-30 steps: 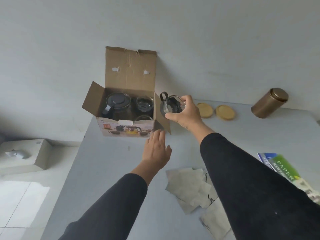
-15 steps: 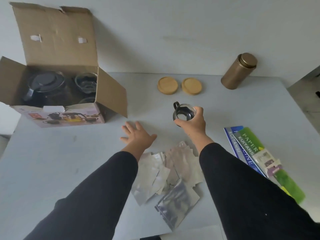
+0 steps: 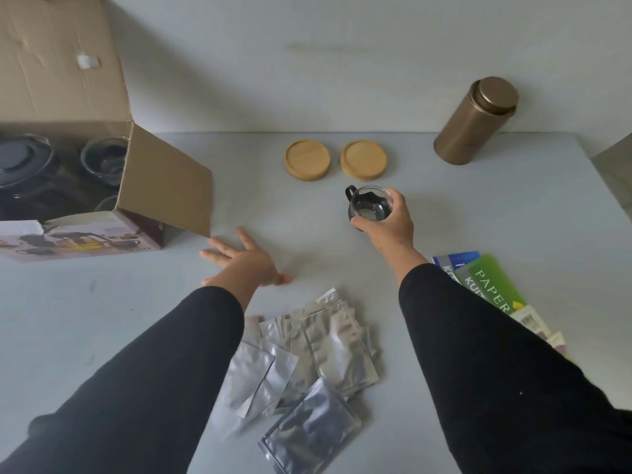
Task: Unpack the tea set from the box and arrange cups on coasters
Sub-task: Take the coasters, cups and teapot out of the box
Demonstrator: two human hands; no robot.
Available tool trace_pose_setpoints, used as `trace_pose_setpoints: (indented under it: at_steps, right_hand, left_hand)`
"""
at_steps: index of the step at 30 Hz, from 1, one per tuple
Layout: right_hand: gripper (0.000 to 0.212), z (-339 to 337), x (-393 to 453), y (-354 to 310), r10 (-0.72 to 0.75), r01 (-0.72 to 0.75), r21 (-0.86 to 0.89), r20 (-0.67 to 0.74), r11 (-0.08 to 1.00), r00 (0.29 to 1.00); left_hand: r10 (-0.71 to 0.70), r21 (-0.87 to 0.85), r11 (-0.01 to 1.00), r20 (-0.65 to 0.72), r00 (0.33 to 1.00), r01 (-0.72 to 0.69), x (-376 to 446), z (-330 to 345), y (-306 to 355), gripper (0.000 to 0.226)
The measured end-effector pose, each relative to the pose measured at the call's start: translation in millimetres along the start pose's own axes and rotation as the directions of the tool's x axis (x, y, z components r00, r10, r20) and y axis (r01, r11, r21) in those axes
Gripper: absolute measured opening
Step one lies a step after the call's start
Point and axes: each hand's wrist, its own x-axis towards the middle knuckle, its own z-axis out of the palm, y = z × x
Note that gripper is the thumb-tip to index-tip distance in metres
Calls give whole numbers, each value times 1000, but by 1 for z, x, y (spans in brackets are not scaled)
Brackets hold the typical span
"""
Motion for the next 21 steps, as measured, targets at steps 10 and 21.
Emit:
trace_pose_setpoints:
  at_steps: [10,21]
  right_hand:
    - [80,-1,12,15,-14,14,50,4,999,1000]
    - [97,-4,-32,-42,-279,262,-145,-111,954,954]
  left_hand:
    - [26,-46,999,-2,1000,-26,-1,3,-1,132]
    - [100,-262,953,-208,973,-154,-23,25,-47,108]
